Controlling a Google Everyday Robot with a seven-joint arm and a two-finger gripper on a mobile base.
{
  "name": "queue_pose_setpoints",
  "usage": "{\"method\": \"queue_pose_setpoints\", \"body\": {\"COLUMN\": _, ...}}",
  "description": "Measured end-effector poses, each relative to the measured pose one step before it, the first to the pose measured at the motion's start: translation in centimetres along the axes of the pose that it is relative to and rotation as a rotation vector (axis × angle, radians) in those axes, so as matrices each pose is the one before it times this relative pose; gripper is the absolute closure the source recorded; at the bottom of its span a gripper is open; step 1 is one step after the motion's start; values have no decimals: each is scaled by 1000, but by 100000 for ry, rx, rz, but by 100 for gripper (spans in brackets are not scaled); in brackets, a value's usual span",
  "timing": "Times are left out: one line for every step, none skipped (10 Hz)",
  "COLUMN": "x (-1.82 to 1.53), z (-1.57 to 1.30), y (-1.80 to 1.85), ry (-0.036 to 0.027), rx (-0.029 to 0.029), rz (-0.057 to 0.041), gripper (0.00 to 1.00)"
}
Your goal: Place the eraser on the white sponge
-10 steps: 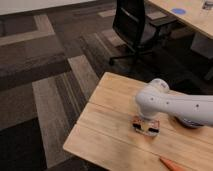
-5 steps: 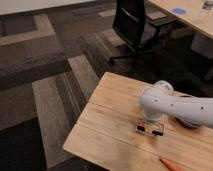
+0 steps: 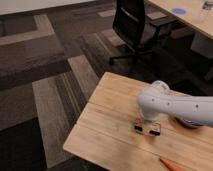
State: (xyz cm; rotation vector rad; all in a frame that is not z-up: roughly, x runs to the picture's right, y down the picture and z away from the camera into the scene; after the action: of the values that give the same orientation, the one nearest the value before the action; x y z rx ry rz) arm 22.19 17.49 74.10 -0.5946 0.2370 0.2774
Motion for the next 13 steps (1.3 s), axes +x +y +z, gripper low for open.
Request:
{"method": "queue_pose_setpoints", "body": {"x": 69, "z": -71, "y": -55, "ry": 252, "rx": 113, "rz": 1086, "gripper": 93}}
{"method": "queue_pose_setpoints", "body": {"x": -49, "z": -29, "y": 119, "ry": 595, "rx": -410, "rz": -82, "gripper": 79}}
{"method": "queue_pose_setpoints", "body": {"x": -27, "z": 0, "y": 15, "ry": -40, "rx": -35, "rz": -14, "gripper": 79}}
{"method": "queue_pose_setpoints", "body": {"x": 0, "z": 4, "y": 0, "ry": 11, "rx": -6, "rz": -8, "gripper": 79}}
{"method": "queue_pose_setpoints", "body": {"x": 1, "z": -1, "y": -5, "ry": -8, "rx": 11, "rz": 10, "gripper": 79}}
{"method": "queue_pose_setpoints", "body": {"x": -15, "z": -3, "y": 1, "ry": -7, "rx": 2, "rz": -27, "gripper": 79}}
{"method": "queue_pose_setpoints", "body": {"x": 4, "z": 1, "y": -5, "ry": 14, "rx": 10, "rz": -6, "gripper": 79}}
{"method": "queue_pose_setpoints", "body": {"x": -10, "z": 0, "y": -1, "ry": -3, "rx": 1, "rz": -20, "gripper": 79}}
{"method": "queue_pose_setpoints", "body": {"x": 9, "z": 2, "y": -1, "ry": 12, "rx": -3, "rz": 14, "gripper": 85}}
{"method": "queue_pose_setpoints", "body": {"x": 2, "z": 1, "y": -2, "ry": 3, "rx": 3, "rz": -3, "gripper": 77}}
{"method": "queue_pose_setpoints", "body": {"x": 1, "z": 1, "y": 1, "ry": 0, "rx": -1, "rz": 5, "gripper": 70}}
{"method": "queue_pose_setpoints", "body": {"x": -5, "z": -1, "y": 0, "ry": -2, "rx": 1, "rz": -11, "gripper": 45}}
{"method": "queue_pose_setpoints", "body": {"x": -1, "z": -3, "y": -1, "ry": -1, "rx": 5, "rz": -4, "gripper": 29}}
